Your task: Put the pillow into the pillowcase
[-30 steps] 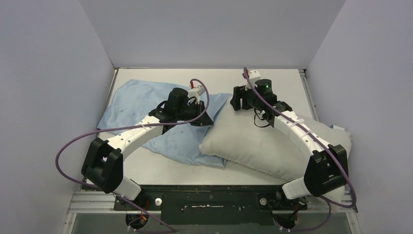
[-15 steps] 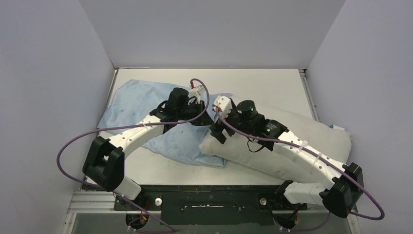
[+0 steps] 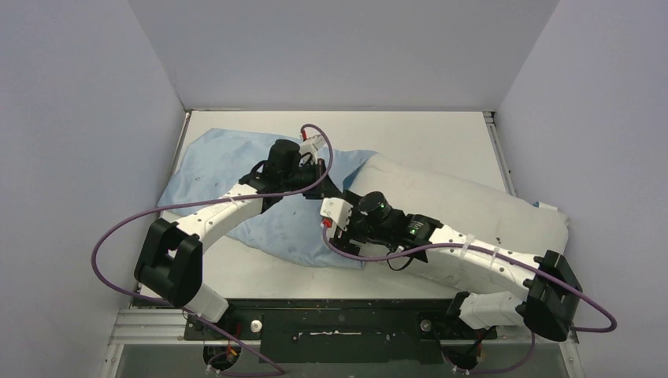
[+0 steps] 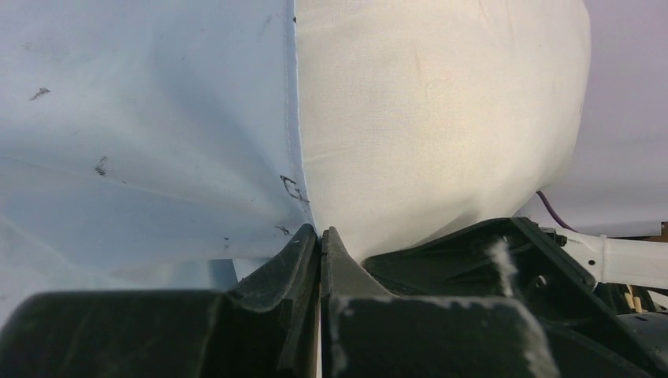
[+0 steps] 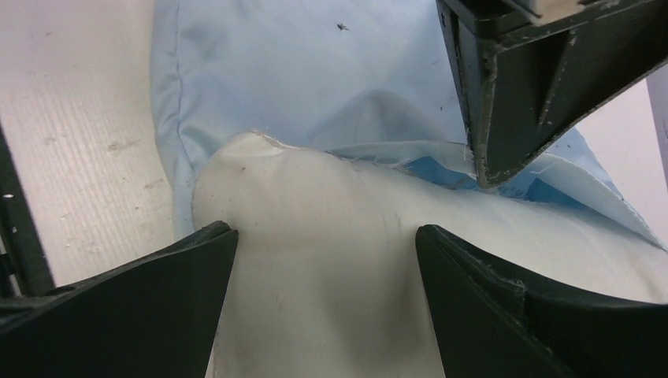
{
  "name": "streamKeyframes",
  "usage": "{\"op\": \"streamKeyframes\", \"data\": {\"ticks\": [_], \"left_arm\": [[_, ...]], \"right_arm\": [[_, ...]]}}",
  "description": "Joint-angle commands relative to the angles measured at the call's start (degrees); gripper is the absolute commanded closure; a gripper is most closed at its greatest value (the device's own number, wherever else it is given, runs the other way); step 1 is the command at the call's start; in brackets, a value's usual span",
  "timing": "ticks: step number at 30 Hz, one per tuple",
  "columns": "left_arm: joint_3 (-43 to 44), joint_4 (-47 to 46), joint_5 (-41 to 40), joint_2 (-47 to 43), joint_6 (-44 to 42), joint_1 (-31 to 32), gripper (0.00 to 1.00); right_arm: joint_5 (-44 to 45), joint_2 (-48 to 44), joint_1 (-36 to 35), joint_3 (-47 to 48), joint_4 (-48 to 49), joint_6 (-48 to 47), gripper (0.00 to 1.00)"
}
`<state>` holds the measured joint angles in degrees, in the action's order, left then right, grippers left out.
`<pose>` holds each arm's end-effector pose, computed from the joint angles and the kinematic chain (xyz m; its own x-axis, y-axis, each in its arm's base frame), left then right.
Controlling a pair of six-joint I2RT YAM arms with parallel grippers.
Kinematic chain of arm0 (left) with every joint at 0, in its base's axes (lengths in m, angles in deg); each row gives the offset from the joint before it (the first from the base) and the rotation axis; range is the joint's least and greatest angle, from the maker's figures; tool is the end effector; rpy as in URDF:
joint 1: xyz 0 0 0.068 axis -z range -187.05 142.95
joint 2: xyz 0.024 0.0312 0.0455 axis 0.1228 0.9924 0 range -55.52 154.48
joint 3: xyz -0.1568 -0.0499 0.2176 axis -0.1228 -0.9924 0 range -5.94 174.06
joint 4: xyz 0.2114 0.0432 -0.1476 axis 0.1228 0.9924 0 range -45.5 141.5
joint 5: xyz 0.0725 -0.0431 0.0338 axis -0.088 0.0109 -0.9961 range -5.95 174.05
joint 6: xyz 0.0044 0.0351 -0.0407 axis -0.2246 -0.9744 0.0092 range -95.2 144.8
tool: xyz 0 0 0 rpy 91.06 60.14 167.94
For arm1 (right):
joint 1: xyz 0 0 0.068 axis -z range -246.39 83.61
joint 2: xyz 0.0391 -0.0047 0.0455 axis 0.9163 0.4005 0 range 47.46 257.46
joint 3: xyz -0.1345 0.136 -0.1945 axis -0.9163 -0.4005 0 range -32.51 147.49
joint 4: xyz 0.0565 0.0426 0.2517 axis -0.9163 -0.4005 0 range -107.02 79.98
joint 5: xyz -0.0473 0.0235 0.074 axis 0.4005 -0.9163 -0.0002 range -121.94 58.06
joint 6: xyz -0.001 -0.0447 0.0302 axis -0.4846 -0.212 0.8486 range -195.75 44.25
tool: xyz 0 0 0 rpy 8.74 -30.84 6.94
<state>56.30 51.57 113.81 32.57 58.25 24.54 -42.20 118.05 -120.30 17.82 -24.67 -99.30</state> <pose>0.2853 -0.1961 0.2675 -0.8327 -0.0497 -0.5516 0.4203 0.5918 -0.6878 0.1552 0.2238 0.2715 0.0431 -0.6084 -0.7925 -0.9425 0.2384 -0.2342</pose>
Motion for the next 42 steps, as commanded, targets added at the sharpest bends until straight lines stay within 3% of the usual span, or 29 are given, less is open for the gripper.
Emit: {"op": "streamKeyframes", "data": {"ticks": [1, 2, 6, 8, 11, 17, 21, 26, 33, 42], "left_arm": [[0.45, -1.49, -0.23, 0.15, 0.34, -0.69, 1.00], [0.37, -1.37, -0.21, 0.18, 0.45, -0.85, 1.00], [-0.41, -1.23, -0.07, -0.08, 1.15, -2.01, 1.00], [-0.76, -1.14, 0.02, -0.27, 1.39, -2.72, 1.00], [-1.42, -0.32, -0.64, -0.91, 0.66, -3.56, 0.98], [-7.05, -1.51, -7.83, -5.98, 0.85, -3.73, 0.71], [-13.57, -5.98, -10.31, -9.75, 4.33, -3.65, 0.64], [-19.92, -14.63, -10.84, -13.16, 7.91, -2.23, 0.63], [-25.75, -31.18, -11.74, -10.87, 12.46, 4.10, 0.59], [-25.21, -32.07, -17.19, -4.65, 11.39, 7.71, 0.58]], "right_arm": [[6.90, 2.46, -1.02, -1.02, 5.23, -3.92, 0.19], [7.02, 2.88, -1.11, -1.33, 5.82, -4.03, 0.26], [8.59, 2.22, -1.13, -4.60, 11.98, -4.05, 0.83], [9.27, 0.58, -0.94, -7.31, 16.37, -3.44, 0.99], [6.66, -2.78, 0.85, -9.56, 21.76, 1.06, 1.00], [-1.71, -7.03, 9.11, -15.14, 33.15, 13.86, 1.00], [-2.85, -8.23, 11.10, -20.50, 43.80, 20.04, 1.00], [-4.09, -8.49, 14.35, -23.49, 50.81, 25.89, 1.00], [-4.66, -9.72, 17.41, -24.95, 53.64, 28.89, 1.00], [-4.30, -11.12, 18.22, -25.16, 53.06, 29.53, 1.00]]}}
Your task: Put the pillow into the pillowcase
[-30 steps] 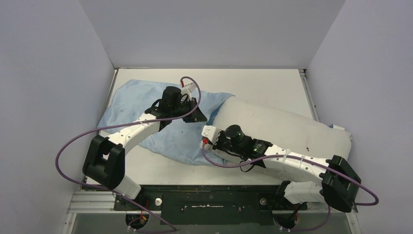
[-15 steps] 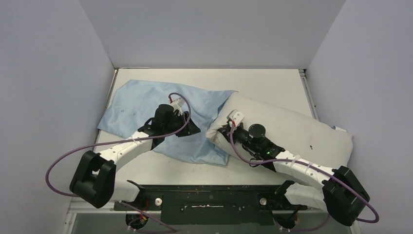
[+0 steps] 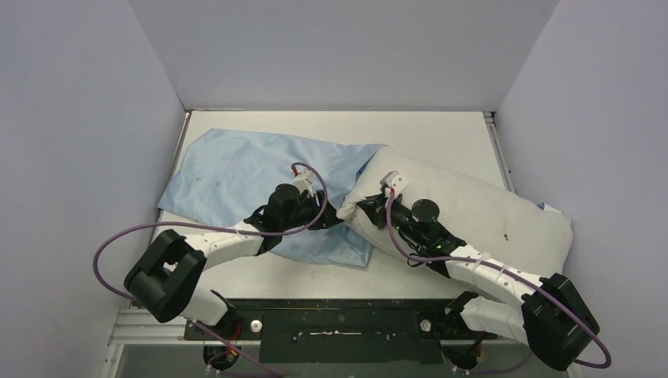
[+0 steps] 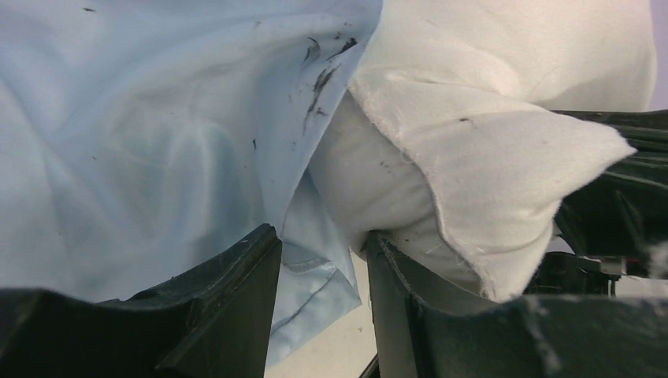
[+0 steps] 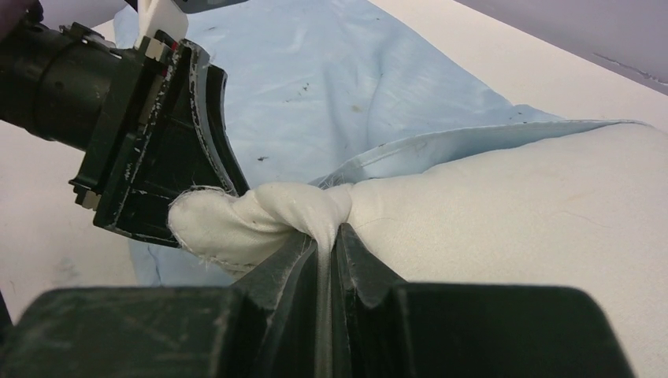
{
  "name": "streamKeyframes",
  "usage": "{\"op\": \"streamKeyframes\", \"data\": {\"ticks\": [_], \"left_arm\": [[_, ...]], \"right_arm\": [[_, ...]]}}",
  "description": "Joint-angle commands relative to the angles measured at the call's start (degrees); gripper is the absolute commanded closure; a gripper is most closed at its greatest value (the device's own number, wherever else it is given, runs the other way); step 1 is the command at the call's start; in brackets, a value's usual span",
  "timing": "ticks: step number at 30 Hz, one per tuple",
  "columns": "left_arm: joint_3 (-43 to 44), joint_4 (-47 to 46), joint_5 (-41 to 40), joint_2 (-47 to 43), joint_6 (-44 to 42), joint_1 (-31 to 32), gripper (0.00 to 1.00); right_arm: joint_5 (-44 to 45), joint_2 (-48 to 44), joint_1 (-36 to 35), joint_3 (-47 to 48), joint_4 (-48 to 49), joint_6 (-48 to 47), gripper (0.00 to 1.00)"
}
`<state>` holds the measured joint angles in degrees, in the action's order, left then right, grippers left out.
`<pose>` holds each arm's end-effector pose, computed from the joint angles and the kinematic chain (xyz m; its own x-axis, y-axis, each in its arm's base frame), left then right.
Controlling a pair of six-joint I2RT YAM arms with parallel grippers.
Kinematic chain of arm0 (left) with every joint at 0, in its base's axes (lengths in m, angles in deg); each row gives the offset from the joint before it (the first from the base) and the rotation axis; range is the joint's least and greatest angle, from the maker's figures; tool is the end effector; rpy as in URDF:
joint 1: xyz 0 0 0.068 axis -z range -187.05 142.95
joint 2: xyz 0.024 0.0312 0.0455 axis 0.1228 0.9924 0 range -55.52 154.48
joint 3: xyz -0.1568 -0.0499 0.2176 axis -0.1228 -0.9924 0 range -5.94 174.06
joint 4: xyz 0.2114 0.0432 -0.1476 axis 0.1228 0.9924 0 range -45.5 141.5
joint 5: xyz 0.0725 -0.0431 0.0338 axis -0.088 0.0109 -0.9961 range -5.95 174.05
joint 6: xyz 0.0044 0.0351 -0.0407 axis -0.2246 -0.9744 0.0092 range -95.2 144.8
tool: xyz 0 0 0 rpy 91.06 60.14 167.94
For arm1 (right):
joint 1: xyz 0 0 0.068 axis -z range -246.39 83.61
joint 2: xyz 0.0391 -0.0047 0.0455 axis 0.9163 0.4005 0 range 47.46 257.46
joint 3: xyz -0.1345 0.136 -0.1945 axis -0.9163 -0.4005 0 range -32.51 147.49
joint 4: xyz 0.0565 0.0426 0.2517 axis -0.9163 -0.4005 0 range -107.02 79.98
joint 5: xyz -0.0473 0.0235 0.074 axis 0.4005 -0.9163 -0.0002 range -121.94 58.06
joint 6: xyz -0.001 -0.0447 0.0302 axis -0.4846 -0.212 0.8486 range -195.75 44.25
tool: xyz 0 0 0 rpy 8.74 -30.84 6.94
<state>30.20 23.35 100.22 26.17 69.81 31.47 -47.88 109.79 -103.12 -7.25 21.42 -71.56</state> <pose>0.2244 -0.1911 0.1972 -0.7920 -0.2378 -0.5624 0.3345 0.6016 -0.7254 0.1838 0.1495 0.2368 -0.1364 -0.0142 -0.9905 -0.7862 0.6099 0.0996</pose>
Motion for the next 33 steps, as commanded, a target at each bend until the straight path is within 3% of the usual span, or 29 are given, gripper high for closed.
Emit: {"op": "streamKeyframes", "data": {"ticks": [1, 11, 17, 25, 26, 29, 33], "left_arm": [[0.82, -3.39, -4.61, 1.99, -0.42, 0.99, 0.58], [0.79, -4.69, -7.22, 5.49, -1.55, 2.56, 0.58], [0.59, -5.10, -7.82, 7.17, -1.69, 2.88, 0.69], [2.25, -8.60, -5.60, 11.05, -1.29, 2.87, 0.67], [2.46, -8.85, -5.27, 10.85, -1.21, 2.87, 0.72], [3.00, -7.25, -5.07, 8.23, -1.64, 2.92, 0.99], [3.62, -2.85, -6.46, 0.70, -1.85, 2.90, 1.00]], "right_arm": [[1.29, -2.97, 1.12, -0.13, 6.97, 1.79, 1.00], [1.70, -4.13, 1.81, 0.14, 6.03, 1.97, 1.00], [1.97, -4.31, 2.28, 0.60, 5.18, 1.97, 1.00], [1.22, -4.00, 2.37, 1.03, 4.36, 2.27, 1.00], [1.38, -4.05, 2.43, 0.98, 4.21, 2.23, 1.00], [1.44, -4.05, 2.46, 0.85, 3.22, 2.00, 1.00], [1.49, -3.27, 2.54, 0.59, 1.61, 1.47, 1.00]]}}
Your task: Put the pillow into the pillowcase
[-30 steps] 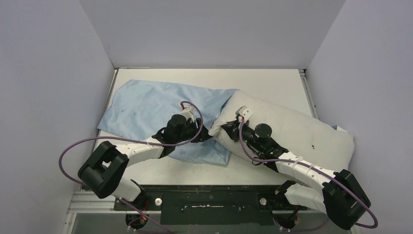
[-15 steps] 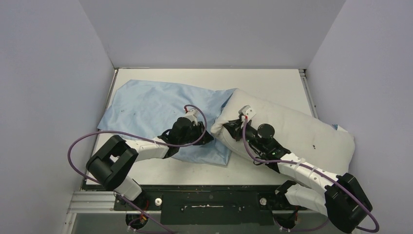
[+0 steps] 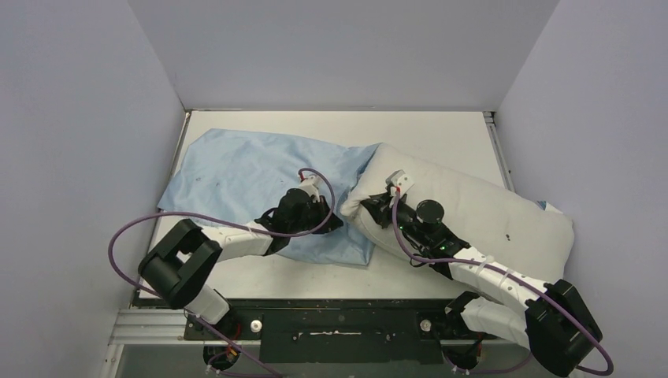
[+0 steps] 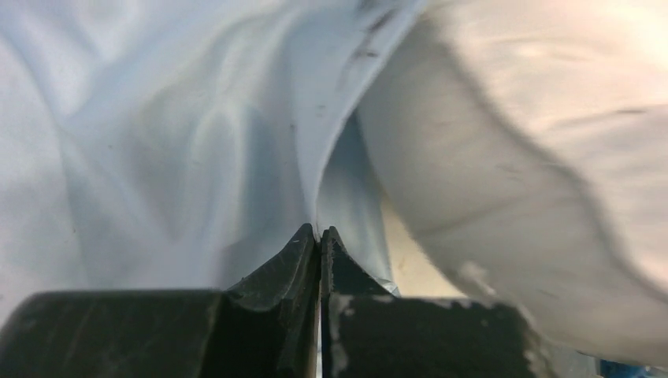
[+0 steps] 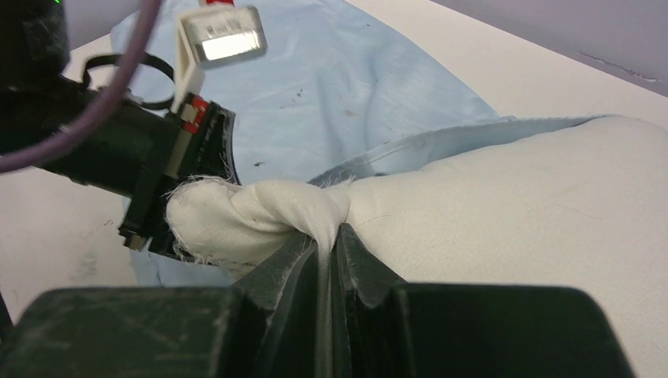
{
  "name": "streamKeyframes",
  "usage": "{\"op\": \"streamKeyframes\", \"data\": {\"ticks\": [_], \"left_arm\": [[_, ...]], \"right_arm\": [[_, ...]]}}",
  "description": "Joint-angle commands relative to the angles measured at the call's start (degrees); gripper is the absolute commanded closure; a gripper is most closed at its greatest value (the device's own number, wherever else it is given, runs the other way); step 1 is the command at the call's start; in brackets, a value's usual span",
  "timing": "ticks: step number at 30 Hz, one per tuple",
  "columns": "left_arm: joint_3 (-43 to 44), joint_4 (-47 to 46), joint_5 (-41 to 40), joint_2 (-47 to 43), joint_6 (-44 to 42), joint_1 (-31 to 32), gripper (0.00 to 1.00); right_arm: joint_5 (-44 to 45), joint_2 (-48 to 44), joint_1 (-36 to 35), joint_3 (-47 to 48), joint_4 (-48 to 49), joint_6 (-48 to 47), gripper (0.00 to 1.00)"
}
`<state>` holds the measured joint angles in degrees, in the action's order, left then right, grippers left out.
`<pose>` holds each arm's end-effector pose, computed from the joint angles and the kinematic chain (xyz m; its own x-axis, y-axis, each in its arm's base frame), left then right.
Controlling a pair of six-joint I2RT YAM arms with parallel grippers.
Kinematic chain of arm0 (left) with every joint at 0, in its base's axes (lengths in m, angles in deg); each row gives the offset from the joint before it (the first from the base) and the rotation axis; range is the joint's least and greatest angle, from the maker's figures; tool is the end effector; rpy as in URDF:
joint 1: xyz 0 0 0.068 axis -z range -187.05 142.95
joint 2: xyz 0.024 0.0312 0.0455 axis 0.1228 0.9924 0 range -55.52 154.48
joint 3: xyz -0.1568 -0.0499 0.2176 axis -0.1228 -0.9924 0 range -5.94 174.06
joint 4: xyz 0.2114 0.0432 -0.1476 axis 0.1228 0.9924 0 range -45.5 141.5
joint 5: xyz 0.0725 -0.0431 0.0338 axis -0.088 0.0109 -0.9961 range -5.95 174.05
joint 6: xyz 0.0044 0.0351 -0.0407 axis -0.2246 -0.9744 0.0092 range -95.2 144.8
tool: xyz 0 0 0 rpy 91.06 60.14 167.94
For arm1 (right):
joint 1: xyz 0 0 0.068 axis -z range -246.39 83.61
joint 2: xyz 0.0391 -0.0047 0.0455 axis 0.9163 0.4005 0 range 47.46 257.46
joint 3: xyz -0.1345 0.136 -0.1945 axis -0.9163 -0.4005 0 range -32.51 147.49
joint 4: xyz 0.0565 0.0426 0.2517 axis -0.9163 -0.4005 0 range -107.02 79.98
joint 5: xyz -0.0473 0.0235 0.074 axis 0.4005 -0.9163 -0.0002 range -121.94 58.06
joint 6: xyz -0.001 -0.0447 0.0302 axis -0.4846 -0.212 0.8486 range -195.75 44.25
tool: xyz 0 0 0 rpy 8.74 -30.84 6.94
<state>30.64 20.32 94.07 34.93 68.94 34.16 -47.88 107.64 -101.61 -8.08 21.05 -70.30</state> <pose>0.2289 -0.2085 0.1610 -0.7985 -0.2123 -0.5633 0.2876 0.6875 -0.6668 0.1826 0.1409 0.2392 -0.1403 0.0127 -0.9900 -0.7683 0.6293 0.1169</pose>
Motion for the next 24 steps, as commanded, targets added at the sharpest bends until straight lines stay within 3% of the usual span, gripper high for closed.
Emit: {"op": "streamKeyframes", "data": {"ticks": [1, 5, 10, 17, 24], "left_arm": [[3.48, 1.52, -0.61, -9.91, -0.94, 0.28, 1.00], [4.08, 6.57, -1.05, -17.39, -0.87, 0.44, 1.00], [4.69, 8.89, 1.29, -19.77, -1.37, 0.70, 1.00], [6.06, 10.91, 4.22, -22.41, -1.19, 1.83, 1.00], [8.07, 9.32, 6.46, -23.73, 1.56, 2.03, 1.00]], "right_arm": [[1.49, -0.60, 1.03, 1.50, 1.48, 0.04, 1.00], [1.17, 3.29, 0.97, 3.14, -1.07, 0.19, 1.00], [1.58, 9.63, -0.06, 6.69, -4.39, 1.46, 1.00], [7.94, 14.48, -2.66, 7.59, -2.83, 3.42, 1.00], [18.10, 18.64, -10.53, 11.94, -3.17, 9.25, 1.00]]}}
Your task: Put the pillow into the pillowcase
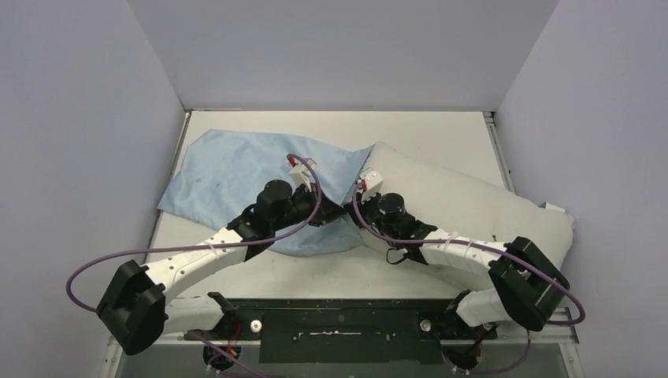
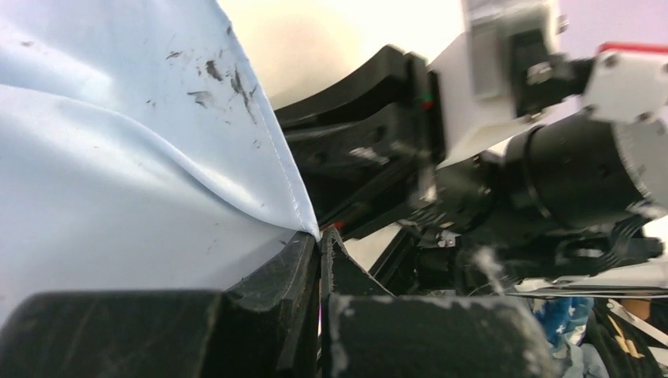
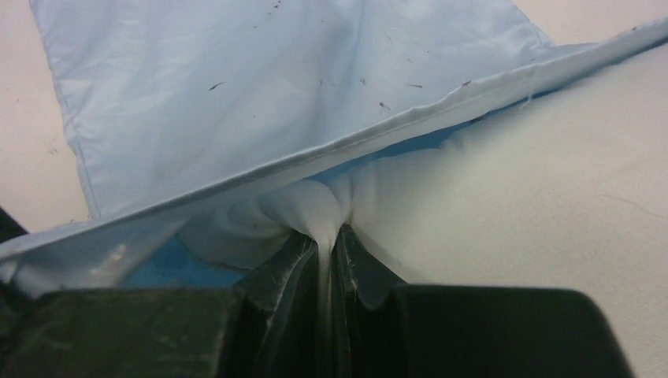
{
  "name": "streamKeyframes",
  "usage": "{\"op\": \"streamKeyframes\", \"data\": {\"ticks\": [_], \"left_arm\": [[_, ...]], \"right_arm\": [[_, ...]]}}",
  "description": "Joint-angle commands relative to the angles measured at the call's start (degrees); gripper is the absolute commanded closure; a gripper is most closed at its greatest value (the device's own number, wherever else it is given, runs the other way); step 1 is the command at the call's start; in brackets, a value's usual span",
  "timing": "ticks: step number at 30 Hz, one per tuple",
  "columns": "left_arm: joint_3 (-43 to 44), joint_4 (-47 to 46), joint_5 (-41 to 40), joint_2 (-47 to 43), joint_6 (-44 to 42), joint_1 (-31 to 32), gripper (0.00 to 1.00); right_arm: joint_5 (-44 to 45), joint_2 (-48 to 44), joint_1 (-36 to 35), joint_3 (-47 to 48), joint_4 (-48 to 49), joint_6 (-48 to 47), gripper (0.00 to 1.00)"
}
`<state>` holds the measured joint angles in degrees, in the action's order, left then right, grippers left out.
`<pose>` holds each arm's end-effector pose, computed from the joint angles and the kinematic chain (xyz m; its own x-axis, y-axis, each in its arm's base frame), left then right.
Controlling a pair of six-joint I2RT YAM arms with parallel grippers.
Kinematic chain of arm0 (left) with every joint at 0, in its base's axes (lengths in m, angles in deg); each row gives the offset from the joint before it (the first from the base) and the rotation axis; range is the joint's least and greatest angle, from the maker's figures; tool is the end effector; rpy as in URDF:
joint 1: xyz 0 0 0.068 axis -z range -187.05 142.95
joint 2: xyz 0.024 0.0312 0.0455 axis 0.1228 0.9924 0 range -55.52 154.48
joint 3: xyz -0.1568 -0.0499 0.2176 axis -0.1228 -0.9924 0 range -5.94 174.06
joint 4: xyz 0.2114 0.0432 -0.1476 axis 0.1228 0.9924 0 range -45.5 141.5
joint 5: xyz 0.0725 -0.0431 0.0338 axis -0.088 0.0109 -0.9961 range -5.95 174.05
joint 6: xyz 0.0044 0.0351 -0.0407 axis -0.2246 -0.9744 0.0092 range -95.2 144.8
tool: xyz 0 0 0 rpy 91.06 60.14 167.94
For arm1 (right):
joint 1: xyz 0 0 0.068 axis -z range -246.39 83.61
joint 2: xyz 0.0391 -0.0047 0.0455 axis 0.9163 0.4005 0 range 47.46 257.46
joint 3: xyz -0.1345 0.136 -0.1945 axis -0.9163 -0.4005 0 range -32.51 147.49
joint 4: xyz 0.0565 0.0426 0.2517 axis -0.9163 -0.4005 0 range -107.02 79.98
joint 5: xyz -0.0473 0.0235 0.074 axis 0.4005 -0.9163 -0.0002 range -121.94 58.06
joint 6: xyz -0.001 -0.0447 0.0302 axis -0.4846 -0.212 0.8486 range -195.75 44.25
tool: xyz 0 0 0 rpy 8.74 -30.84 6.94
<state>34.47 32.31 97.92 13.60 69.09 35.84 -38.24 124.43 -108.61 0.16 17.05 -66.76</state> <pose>0.1947 -0.1923 0.2642 -0.7282 -0.2488 -0.6386 0.4479 0.5324 -0.7183 0.2063 0.1925 0.2101 -0.3332 -0.0926 -0.9383 -0.7021 0.6886 0.1813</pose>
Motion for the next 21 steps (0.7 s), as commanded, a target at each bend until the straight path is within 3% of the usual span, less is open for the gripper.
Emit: {"op": "streamKeyframes", "data": {"ticks": [1, 6, 10, 13, 18, 21], "left_arm": [[4.60, -2.75, 2.72, -2.49, 1.49, 0.34, 1.00], [4.35, 0.29, -0.19, -2.61, -0.47, 0.90, 1.00], [3.39, 4.14, -5.04, -2.44, -3.02, 1.67, 1.00], [2.75, 3.27, -4.34, -1.97, -2.82, 1.67, 1.00], [3.70, 2.08, -2.84, 0.42, -2.93, 2.28, 1.00], [4.98, 2.24, -1.90, 1.69, -3.49, 2.62, 0.99]], "right_arm": [[9.26, 1.87, -4.60, 4.25, 0.80, 7.42, 1.00], [10.61, 0.61, -6.26, 5.63, -1.76, 16.12, 0.99], [12.93, -1.90, -5.85, 9.61, -12.28, 16.29, 0.74], [11.54, -4.85, -3.57, 13.74, -21.46, 15.09, 0.55], [6.77, -6.25, 1.90, 23.35, -32.44, 9.35, 0.28], [4.59, -4.45, 5.67, 28.88, -37.44, 3.79, 0.17]]}}
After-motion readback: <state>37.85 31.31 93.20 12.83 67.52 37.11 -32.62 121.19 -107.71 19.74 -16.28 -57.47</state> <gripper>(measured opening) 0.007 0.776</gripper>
